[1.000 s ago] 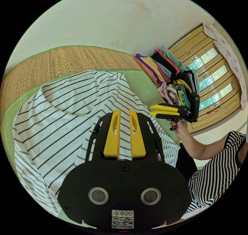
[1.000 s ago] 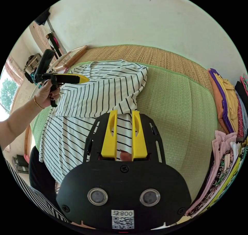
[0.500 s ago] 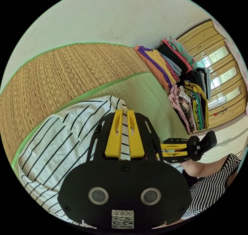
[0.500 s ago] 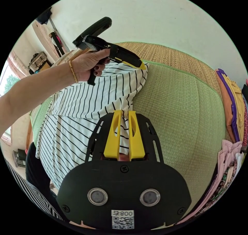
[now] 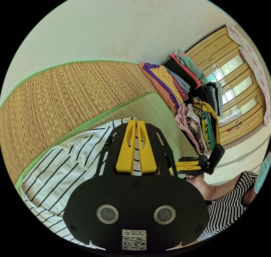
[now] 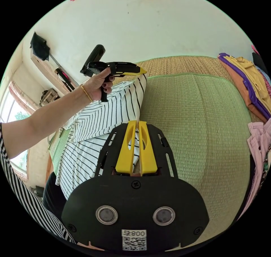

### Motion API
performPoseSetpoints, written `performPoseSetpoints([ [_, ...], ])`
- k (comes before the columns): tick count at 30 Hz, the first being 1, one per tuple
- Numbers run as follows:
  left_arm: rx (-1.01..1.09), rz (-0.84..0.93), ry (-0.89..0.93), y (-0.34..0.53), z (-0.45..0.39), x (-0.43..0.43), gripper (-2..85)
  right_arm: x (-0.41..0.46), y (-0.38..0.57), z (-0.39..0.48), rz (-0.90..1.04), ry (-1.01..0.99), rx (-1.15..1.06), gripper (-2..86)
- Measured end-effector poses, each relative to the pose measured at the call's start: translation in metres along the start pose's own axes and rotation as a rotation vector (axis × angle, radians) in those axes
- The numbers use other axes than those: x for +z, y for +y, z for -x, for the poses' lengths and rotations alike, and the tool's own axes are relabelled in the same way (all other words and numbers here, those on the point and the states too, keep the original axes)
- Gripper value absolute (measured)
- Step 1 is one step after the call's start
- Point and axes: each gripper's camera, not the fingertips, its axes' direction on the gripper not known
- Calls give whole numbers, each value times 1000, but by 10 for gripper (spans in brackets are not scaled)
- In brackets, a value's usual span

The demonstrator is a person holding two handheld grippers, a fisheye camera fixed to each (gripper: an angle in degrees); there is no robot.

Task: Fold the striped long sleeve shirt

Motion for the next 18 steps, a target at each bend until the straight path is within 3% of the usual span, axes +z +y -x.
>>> performPoseSetpoints([
  [6, -31, 103, -67, -44, -13, 44, 4, 21, 27, -46, 32, -25, 66, 15],
  [18, 37, -40, -61, -88, -62, -4, 17, 37, 60, -103, 60, -38, 97, 21],
])
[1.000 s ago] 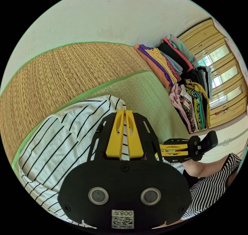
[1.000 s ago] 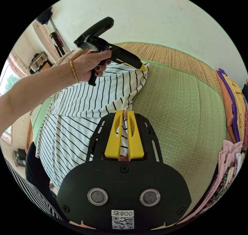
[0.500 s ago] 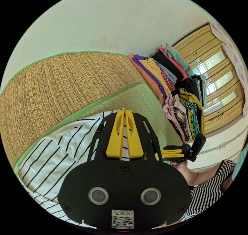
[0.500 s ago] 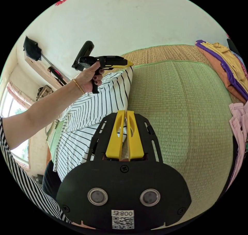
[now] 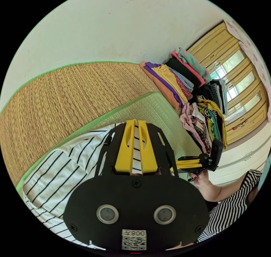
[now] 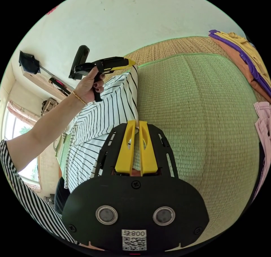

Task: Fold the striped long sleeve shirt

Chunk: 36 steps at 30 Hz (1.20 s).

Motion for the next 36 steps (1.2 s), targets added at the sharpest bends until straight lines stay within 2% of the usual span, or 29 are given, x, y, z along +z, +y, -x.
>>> performPoseSetpoints([
  [5, 28, -29, -52, -14, -20, -9, 18, 5, 10, -21, -6, -14, 18, 20],
  [15, -62, -15, 113, -51, -14, 1, 12, 11, 22, -52, 3, -12, 22, 18],
  [20, -24, 156, -48, -80, -31, 14, 10, 11, 23, -63, 3, -15, 21, 16],
  [25, 32, 195, -21, -98, -50, 19, 14, 8, 19, -71, 8, -11, 16, 15],
  [30, 168, 334, -131, -111, -78, 25, 23, 2, 14, -79, 3, -29, 25, 14],
  [33, 176, 253, -178, -112, -88, 8, 33, -3, 9, -81, 2, -30, 30, 13],
  [36, 182, 137, -134, -105, -92, -15, 35, -10, 5, -84, -4, -48, 46, 12],
])
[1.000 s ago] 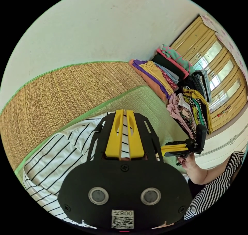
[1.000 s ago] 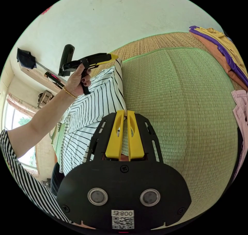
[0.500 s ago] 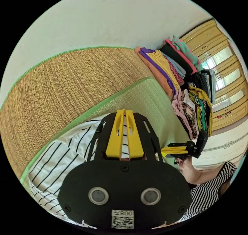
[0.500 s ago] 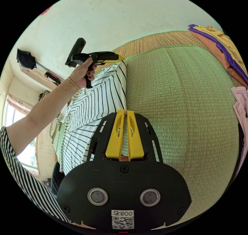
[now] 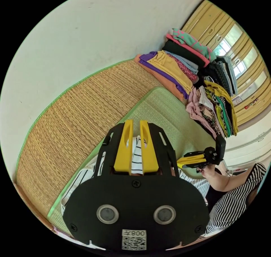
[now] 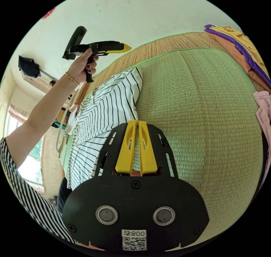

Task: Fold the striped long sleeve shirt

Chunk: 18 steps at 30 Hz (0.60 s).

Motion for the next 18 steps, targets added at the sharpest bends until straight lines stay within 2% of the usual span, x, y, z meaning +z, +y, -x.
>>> performPoseSetpoints([
  [3, 7, -24, 35, 23, -5, -3, 26, -14, -4, 2, -16, -6, 3, 9],
  [10, -25, 97, 12, 90, -15, 62, 5, -52, -30, 34, -62, 43, -80, 1],
  [16, -69, 81, -21, 128, -8, 87, 2, -30, -74, 65, 86, 179, -186, 1],
  [18, -63, 85, -28, 141, -8, 91, 1, -36, -83, 70, 72, 173, -179, 1],
])
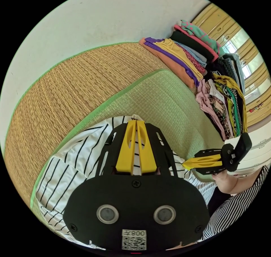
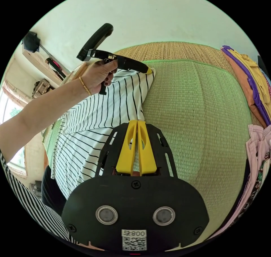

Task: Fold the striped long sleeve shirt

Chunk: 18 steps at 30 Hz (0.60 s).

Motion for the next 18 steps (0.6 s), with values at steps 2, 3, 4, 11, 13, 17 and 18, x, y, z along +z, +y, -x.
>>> performPoseSetpoints([
  [2, -8, -12, -11, 23, 1, 2, 1, -9, -9, 4, 4, 2, 5, 1],
  [3, -7, -24, -13, 30, 0, 1, 1, -18, -14, 8, -7, 5, 5, 1],
  [4, -9, -63, -12, 46, -1, -3, 1, -29, -18, 13, -22, 10, 0, 1],
  [11, 2, -102, 43, 154, -4, 10, 1, -48, -58, 28, 19, 30, -4, 1],
  [13, -16, -66, 33, 185, -3, 22, 1, -65, -76, 33, 25, 17, 12, 1],
  [17, -84, -214, 119, 297, -5, 5, 1, -102, -98, 55, -34, 32, -15, 0],
  [18, -93, -226, 113, 316, -6, 3, 1, -111, -107, 64, -34, 29, -34, 0],
])
